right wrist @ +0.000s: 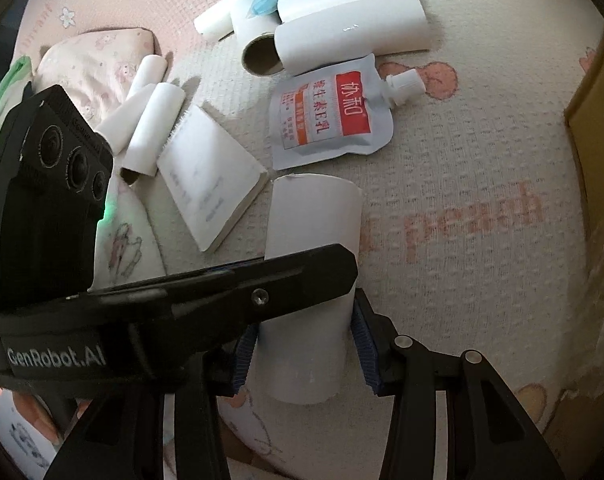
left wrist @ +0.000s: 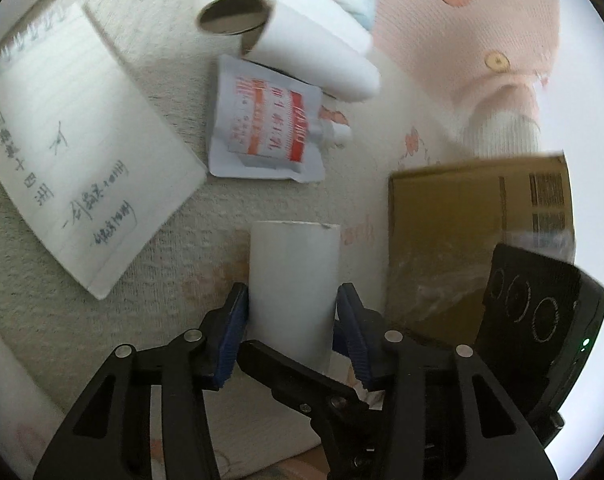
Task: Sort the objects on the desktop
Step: 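Lift the tube with both grippers and carry it over the cardboard box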
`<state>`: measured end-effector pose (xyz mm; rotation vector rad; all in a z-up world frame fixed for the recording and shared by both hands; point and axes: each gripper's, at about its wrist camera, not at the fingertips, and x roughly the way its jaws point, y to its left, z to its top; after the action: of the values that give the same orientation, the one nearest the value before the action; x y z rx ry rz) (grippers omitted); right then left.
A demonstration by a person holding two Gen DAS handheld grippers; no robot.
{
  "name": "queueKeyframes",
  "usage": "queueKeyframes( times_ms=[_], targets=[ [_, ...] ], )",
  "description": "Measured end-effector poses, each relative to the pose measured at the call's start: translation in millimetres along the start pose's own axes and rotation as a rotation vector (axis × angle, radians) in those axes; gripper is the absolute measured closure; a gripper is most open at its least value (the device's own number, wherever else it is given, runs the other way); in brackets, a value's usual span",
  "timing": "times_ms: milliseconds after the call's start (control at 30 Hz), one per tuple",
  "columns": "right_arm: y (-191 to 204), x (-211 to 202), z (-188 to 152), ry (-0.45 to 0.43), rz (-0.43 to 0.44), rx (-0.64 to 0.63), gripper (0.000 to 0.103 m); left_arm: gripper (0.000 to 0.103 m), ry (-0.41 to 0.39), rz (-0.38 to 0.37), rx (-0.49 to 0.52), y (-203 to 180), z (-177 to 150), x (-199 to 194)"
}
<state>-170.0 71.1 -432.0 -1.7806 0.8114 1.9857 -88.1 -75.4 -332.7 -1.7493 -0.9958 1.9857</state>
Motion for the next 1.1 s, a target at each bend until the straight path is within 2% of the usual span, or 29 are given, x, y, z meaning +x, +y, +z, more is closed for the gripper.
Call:
queueKeyframes(
  times_ms=[200, 333, 467, 700, 900, 1100],
  targets=[
    [19, -36, -19, -0.108, 0.034, -0.049, 0.061, 0.053, -0.068, 0.08, 0.186, -40, -24, -35],
    [39, -75, -28, -0.227, 0.003, -0.132, 0.061, 0.053, -0.132, 0.07, 0.247, -72, -30, -63],
    [49, -112, -37, -0.331, -0.004, -0.184, 0.061, 0.054, -0.153, 0.063, 0.305, -103, -32, -82],
    [54, -161, -37, -0.48, 0.012, -0.203, 0.061, 0.054, -0.218, 0.117, 0.484, -170, -45, -105],
    [45, -203, -51, -0.597, -0.022, -0.188, 0.061, 0.055, -0.224, 0.099, 0.623, -223, -54, -106],
    [14, -237, -62, -0.701, 0.006, -0.099, 0.061, 0.055, -0.215, 0.097, 0.746, -271, -66, -88]
  ],
)
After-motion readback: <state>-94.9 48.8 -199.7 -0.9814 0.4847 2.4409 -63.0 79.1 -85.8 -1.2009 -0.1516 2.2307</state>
